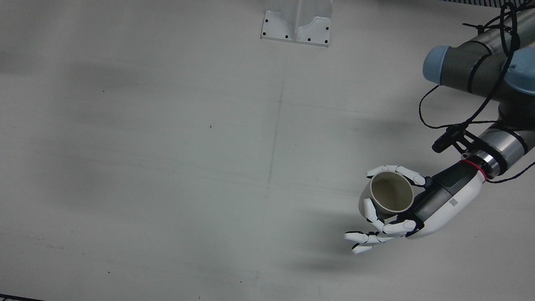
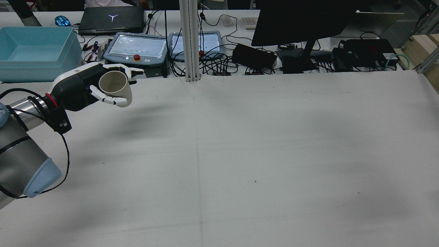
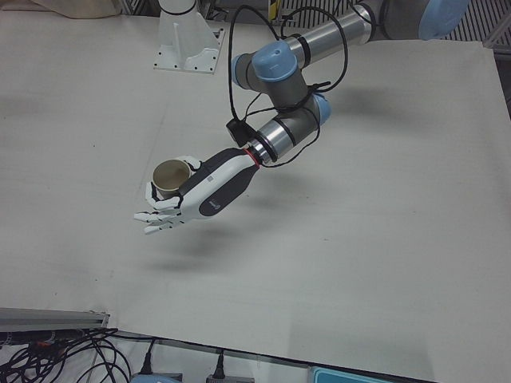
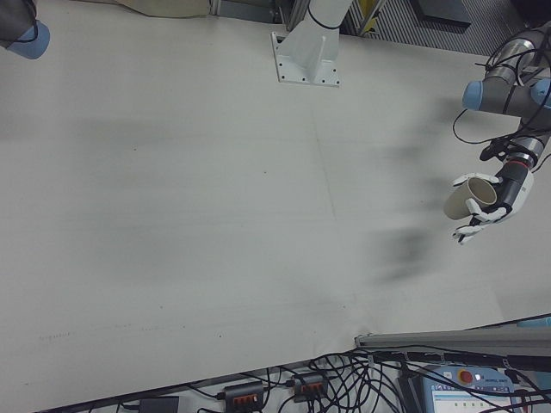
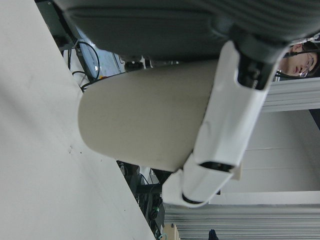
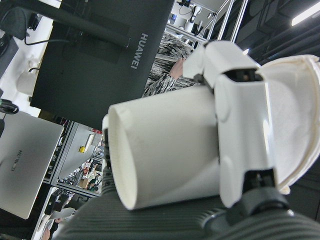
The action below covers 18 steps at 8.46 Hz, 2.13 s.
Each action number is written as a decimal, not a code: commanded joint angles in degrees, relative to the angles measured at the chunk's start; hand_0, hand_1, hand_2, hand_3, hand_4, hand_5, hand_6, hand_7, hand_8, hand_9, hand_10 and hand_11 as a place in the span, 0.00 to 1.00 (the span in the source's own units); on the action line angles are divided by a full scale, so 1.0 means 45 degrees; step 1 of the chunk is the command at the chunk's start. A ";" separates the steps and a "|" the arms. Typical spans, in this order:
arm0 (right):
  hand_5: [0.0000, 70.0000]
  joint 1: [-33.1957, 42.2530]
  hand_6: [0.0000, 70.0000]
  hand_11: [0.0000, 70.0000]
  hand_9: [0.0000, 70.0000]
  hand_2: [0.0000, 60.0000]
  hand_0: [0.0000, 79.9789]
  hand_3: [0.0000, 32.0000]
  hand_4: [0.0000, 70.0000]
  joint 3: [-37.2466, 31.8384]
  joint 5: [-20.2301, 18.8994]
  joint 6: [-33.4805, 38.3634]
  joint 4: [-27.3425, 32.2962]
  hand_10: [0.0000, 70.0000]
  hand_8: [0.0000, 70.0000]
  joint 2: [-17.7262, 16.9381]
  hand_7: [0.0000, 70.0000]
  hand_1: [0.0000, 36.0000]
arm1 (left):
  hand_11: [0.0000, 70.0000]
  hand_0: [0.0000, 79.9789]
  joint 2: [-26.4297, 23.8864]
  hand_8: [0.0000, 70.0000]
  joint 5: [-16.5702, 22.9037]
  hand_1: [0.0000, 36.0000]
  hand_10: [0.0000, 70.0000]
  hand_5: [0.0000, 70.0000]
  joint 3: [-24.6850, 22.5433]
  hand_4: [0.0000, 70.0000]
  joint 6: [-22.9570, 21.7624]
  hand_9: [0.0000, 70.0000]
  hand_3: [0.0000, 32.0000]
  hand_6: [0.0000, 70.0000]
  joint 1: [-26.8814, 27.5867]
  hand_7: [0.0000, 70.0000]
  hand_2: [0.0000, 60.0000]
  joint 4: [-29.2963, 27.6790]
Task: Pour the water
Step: 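Carry the beige cup back with the left hand toward its start spot, then lower the beige cup onto the table and open the left hand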
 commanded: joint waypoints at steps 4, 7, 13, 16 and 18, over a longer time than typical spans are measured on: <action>0.45 -0.0075 1.00 1.00 1.00 1.00 0.92 0.00 0.65 -0.5292 0.0108 -0.0014 0.3491 0.73 1.00 0.1070 1.00 1.00 | 0.25 1.00 0.2879 0.20 -0.0015 1.00 0.13 1.00 0.0825 0.52 0.0039 0.12 0.00 0.33 -0.0400 0.25 1.00 -0.2699; 0.44 -0.0075 1.00 1.00 1.00 1.00 0.88 0.00 0.63 -0.5671 0.0205 -0.0034 0.3770 0.72 1.00 0.1151 1.00 1.00 | 0.25 1.00 0.3332 0.20 -0.0016 1.00 0.13 1.00 0.2500 0.51 0.0078 0.12 0.00 0.32 -0.0555 0.24 1.00 -0.4416; 0.43 -0.0095 1.00 0.96 1.00 1.00 0.92 0.00 0.64 -0.5593 0.0460 -0.0034 0.3770 0.66 1.00 0.1151 1.00 1.00 | 0.26 1.00 0.3333 0.20 -0.0094 1.00 0.13 1.00 0.4555 0.51 0.0117 0.13 0.00 0.32 -0.0537 0.25 1.00 -0.6178; 0.43 -0.0095 1.00 0.97 1.00 1.00 0.91 0.00 0.63 -0.5612 0.0460 -0.0034 0.3770 0.67 1.00 0.1151 1.00 1.00 | 0.26 1.00 0.3333 0.20 -0.0152 1.00 0.13 1.00 0.4987 0.51 0.0117 0.12 0.00 0.32 -0.0518 0.24 1.00 -0.6453; 0.43 -0.0095 1.00 0.96 1.00 1.00 0.92 0.00 0.63 -0.5593 0.0460 -0.0034 0.3770 0.66 1.00 0.1151 1.00 1.00 | 0.26 1.00 0.3333 0.20 -0.0152 1.00 0.13 1.00 0.5065 0.50 0.0292 0.13 0.00 0.32 -0.0498 0.24 1.00 -0.6551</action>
